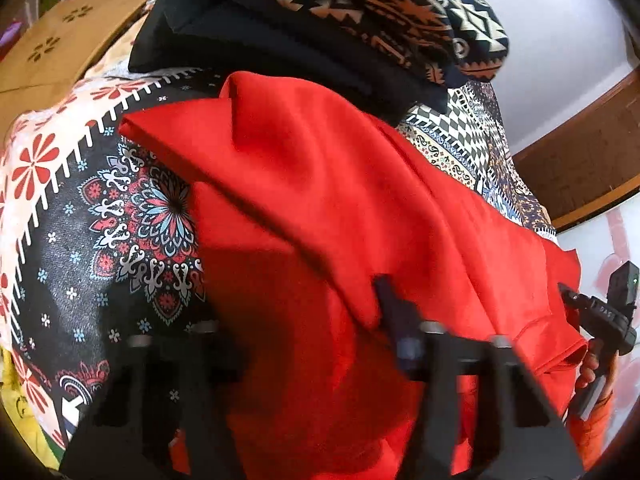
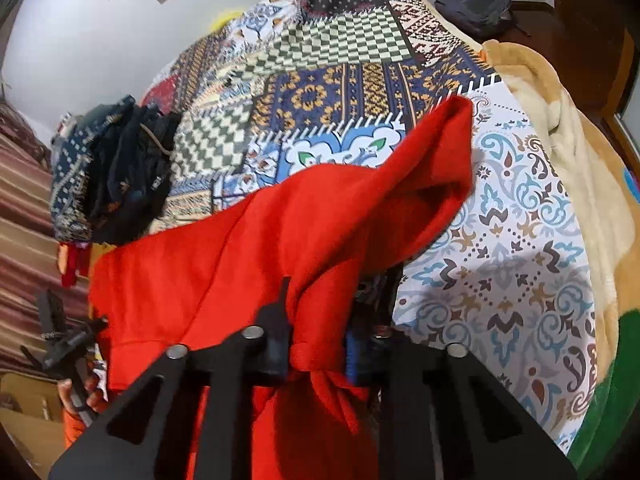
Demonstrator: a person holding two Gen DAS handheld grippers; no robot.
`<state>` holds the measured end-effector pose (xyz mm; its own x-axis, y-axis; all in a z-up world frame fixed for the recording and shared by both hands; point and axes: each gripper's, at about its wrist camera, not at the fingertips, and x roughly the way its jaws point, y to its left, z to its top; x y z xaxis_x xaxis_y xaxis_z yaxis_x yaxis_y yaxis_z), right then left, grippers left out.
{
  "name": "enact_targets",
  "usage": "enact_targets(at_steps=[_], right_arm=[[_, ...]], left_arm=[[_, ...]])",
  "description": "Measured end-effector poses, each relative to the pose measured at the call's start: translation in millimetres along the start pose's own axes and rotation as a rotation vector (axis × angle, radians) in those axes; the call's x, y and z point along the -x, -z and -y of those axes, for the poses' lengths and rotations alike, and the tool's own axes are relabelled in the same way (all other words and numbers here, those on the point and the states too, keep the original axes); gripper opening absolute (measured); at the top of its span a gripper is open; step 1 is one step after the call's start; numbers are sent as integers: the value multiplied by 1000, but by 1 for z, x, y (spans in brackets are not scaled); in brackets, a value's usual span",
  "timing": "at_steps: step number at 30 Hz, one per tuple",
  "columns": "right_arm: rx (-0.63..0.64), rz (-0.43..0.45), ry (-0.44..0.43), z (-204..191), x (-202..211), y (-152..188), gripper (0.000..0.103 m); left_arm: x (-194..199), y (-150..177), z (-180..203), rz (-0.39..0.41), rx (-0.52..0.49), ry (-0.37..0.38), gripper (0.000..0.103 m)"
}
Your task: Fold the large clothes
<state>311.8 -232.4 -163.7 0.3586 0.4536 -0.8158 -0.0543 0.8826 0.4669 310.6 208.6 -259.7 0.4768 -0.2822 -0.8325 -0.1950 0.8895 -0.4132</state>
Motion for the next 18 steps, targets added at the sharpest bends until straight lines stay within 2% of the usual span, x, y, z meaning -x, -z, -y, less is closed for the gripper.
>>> enact_targets(at_steps=[1,3,9,13,18], right_arm=[[12,20,-5,-3,6,0,14],[32,60,-13,-8,18,0,13],[79,208,-43,-29,69,-11,13],[115,290,-42,-37,100,-21,12],[146,399,-24,-41,136,-43,12]], left_arm=[[3,-1,2,6,5,13,24],[18,-1,9,41,2,36,20],[71,-6,51,154,-79,116,17],[106,-10,97,250,-169,145,16],[131,-36,144,340,-261,168,16]])
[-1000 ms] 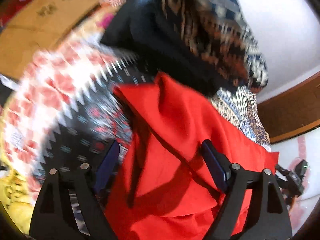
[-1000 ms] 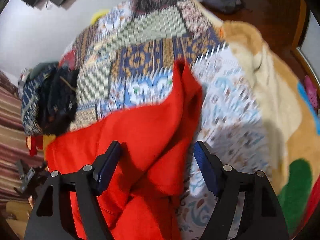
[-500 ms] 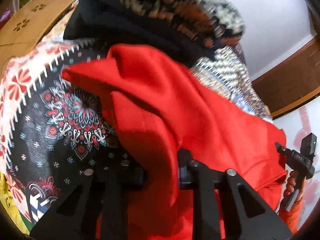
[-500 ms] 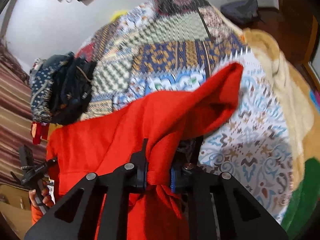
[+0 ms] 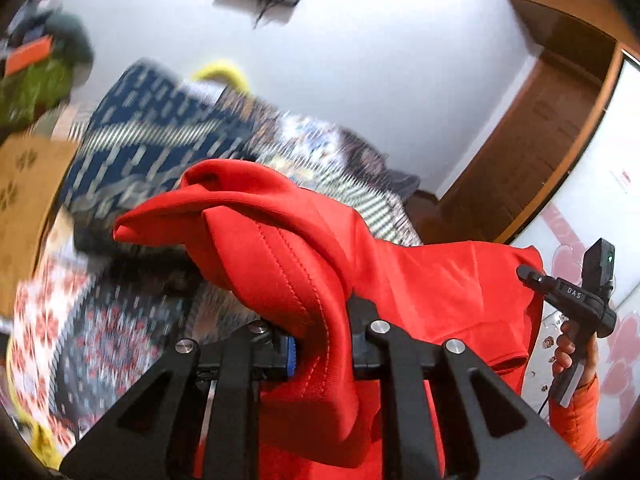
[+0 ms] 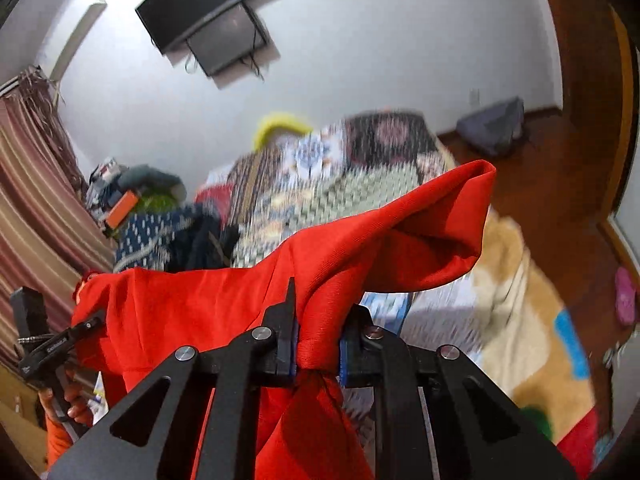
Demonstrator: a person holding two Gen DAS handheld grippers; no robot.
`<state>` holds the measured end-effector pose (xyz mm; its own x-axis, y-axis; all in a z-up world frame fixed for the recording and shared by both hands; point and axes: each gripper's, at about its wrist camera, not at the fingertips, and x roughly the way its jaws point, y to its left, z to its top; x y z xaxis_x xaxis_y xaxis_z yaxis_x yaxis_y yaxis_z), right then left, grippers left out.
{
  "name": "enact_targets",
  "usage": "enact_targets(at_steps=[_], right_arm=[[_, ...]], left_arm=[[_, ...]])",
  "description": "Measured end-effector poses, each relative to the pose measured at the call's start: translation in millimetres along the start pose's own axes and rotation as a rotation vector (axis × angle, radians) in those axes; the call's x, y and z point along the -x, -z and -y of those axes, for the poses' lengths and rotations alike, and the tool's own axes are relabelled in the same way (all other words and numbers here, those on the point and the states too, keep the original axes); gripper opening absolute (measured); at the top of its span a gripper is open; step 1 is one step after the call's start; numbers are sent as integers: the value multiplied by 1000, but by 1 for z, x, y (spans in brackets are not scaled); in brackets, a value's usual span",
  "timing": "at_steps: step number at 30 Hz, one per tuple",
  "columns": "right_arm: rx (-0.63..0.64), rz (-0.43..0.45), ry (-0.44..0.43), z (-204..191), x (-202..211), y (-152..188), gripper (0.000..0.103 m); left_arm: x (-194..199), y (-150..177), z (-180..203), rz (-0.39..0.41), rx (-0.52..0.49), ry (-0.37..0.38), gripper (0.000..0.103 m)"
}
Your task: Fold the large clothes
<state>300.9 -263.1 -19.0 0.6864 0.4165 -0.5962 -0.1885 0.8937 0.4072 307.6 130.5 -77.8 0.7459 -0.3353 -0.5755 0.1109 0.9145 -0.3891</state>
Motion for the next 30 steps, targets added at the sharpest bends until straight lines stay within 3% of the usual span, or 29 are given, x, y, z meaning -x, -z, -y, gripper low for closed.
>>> enact_targets(at_steps=[5,9,12,18,20,23,27,30], right_arm=[[32,57,56,10,-6,-34,12],[43,22,152,35,-48,-43,12],[30,-49,221,63,-87,-39,12],[-18,-190,328,117,-150,-24,13],[-23,-210,350,128,-157,-19,13],[-28,-223,355,143,-160,-16,17],[-20,-231,374,141,-151,-16,26],[-17,-244,388,135,-143,-18,27]], left_arm=[[-27,-38,32,50,-89,-25,16],[-82,-58,30,20,-82,-39,16],[-137,-63,22,-57,-65,-65,16],[-254,-54,-2,-256,-67,-192,16],[-272,-50,-5,-273,-92,-250,18],[-292,-43,-14,-289,-63,-263,24],[-295,-42,-18,-286,-68,-296,42],[-286,-36,-12,-314,-77,-315,43]])
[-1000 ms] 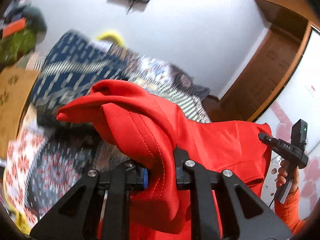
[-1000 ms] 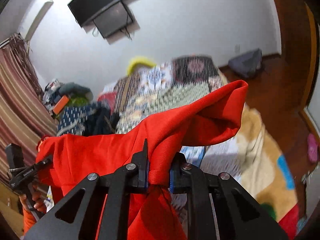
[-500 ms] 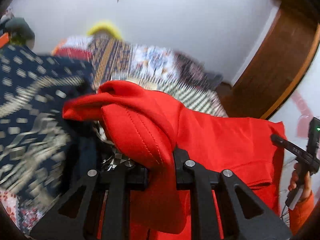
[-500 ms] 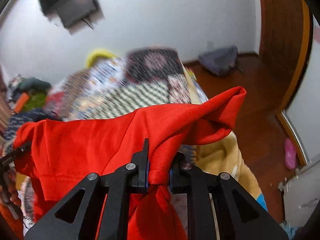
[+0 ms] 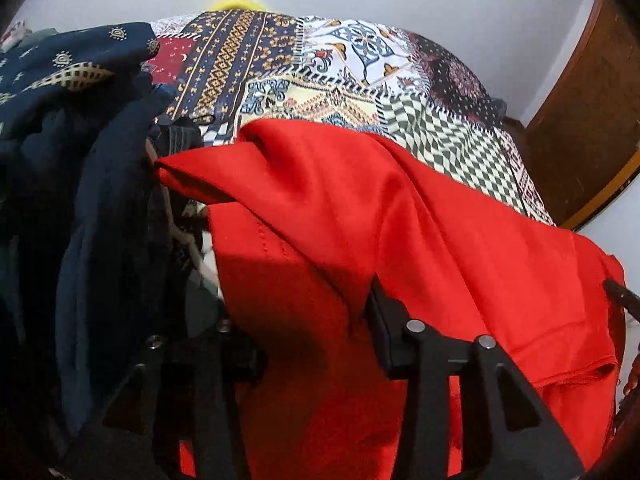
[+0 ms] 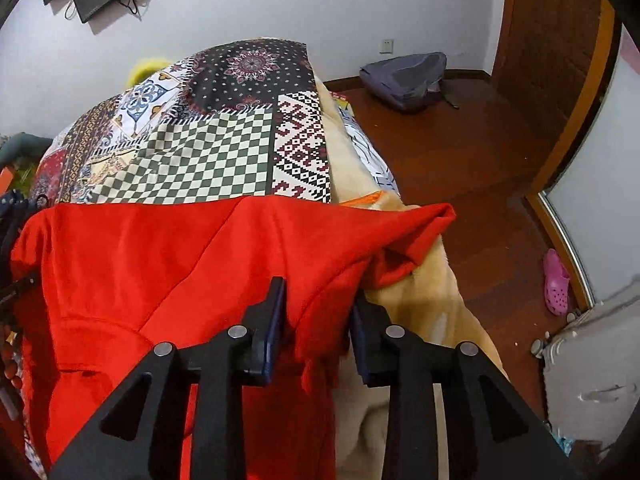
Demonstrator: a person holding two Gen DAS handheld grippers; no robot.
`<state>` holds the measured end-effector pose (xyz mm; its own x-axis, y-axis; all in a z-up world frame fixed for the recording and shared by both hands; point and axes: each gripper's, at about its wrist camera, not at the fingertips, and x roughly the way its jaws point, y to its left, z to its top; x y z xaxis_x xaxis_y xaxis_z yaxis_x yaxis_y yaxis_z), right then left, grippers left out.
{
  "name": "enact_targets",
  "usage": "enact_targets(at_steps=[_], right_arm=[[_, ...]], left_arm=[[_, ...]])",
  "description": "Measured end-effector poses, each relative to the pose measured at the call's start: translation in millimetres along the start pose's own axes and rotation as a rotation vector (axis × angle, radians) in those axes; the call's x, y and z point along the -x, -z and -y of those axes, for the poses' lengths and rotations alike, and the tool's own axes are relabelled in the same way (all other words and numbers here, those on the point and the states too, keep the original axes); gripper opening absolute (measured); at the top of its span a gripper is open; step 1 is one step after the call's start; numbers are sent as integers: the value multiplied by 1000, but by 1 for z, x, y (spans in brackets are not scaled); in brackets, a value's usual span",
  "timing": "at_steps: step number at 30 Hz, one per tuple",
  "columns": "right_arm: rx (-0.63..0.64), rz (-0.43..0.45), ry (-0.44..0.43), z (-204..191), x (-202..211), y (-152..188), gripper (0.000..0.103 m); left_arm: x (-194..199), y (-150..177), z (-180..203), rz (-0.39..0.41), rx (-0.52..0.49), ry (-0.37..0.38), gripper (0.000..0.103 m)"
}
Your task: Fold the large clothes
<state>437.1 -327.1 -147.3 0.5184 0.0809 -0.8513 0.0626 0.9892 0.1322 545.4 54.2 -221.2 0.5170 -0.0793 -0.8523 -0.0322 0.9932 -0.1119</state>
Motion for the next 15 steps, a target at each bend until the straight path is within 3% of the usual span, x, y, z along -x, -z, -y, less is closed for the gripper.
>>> enact_targets(at_steps=[9,15], right_arm=[[68,76,-21,-12,72,27,28],[115,148,-58,-19,127,55,40]], left_arm=[[59,29,10,-8,-54,30,45],[125,59,3,71,-74,70,48]])
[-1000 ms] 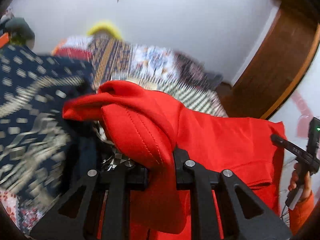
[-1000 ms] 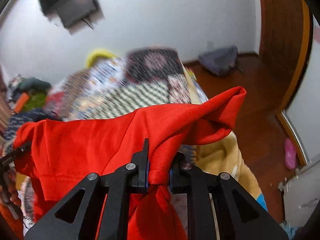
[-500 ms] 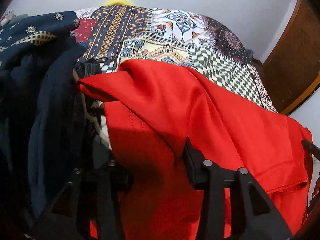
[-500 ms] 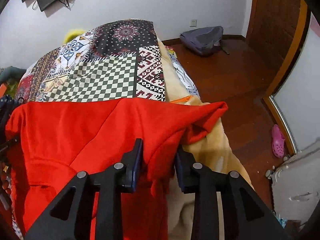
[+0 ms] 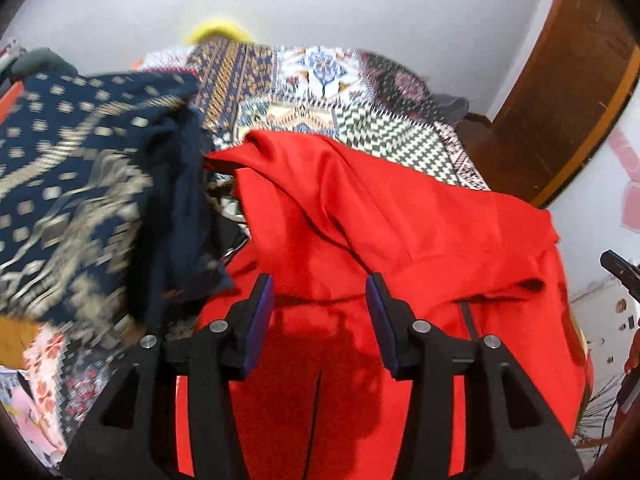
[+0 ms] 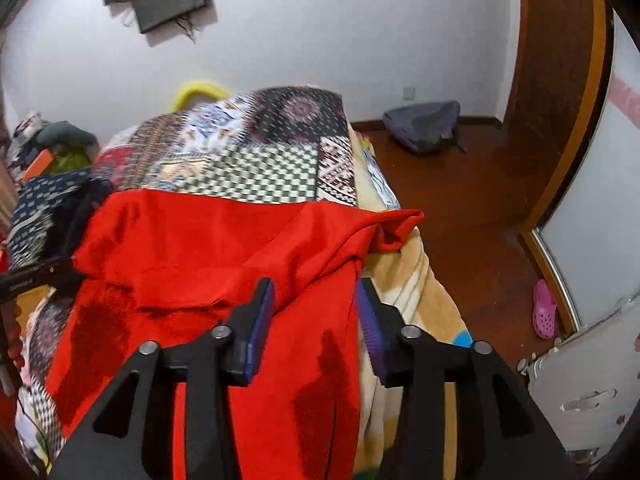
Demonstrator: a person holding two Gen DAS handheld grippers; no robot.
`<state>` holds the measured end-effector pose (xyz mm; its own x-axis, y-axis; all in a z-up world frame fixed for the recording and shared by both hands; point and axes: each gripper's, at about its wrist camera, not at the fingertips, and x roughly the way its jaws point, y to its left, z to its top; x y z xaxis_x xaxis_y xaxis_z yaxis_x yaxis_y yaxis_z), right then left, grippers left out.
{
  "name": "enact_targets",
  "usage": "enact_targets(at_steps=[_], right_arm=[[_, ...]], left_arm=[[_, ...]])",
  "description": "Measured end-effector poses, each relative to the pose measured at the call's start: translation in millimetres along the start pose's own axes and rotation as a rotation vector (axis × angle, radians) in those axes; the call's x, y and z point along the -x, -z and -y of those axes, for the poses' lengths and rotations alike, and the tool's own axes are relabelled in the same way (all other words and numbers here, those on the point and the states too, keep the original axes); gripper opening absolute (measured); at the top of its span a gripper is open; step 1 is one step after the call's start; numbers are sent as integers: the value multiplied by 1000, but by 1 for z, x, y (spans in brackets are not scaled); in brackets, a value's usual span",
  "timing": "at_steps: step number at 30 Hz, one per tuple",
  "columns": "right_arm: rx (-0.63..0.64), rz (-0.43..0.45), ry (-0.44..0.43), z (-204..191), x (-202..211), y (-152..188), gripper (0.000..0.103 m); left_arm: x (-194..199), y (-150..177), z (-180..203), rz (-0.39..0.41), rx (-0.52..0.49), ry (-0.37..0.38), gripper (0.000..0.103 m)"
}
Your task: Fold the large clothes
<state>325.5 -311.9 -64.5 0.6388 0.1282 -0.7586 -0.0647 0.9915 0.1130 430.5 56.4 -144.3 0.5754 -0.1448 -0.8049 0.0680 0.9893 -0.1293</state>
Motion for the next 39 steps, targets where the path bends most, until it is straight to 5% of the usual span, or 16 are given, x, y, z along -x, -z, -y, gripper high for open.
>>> enact_targets(at_steps=[12,28,34,39], right_arm=[[26,31,-53,-14,54,58,53],[-214,-147,-89,14,53,160,53],[-279,-187,-97,19,46,178,53],[-268,-182,-111,12,42,180,53]], left_arm=[[91,79,-28,55,-49,20,64],[49,191,-120,-170,183,51,67],[29,205,-133,-206,237,35,67],[19,201,-122,-207,183,29,72]])
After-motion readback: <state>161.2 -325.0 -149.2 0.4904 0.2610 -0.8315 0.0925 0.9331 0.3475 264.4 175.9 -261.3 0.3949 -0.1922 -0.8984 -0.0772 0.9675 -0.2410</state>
